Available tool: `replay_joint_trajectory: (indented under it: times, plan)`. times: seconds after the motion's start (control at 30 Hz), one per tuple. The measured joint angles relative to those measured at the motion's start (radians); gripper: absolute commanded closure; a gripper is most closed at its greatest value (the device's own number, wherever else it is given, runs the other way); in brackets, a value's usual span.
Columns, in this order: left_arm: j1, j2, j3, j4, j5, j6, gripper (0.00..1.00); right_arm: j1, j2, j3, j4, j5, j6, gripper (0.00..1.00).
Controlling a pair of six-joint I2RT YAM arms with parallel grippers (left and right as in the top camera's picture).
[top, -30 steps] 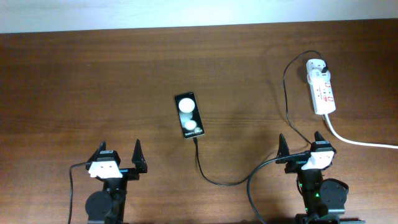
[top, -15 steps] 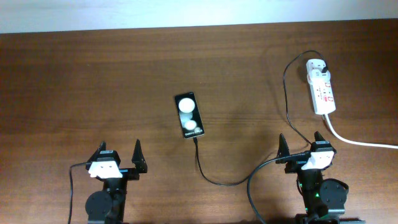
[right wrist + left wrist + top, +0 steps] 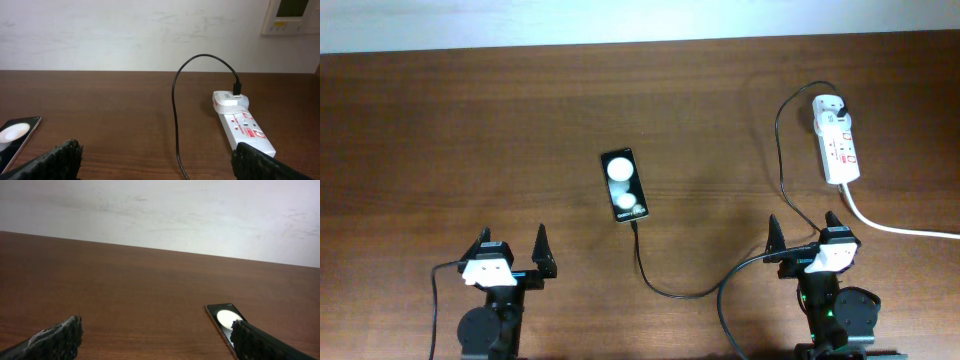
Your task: Plug charger to phone and switch on socket
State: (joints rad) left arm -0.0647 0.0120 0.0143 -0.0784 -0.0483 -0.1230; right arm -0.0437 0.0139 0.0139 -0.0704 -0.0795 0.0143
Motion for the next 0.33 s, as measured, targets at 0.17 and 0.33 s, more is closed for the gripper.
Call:
replay_joint_trajectory:
  times: [0.17,0.33]
  plan:
    - [0.0,0.0,0.0,0.0,0.0,0.0,0.01,0.0,0.0,0.0,0.0,0.0,0.0,0.01]
    - [0.0,0.0,0.0,0.0,0.0,0.0,0.01,0.0,0.0,0.0,0.0,0.0,0.0,0.01]
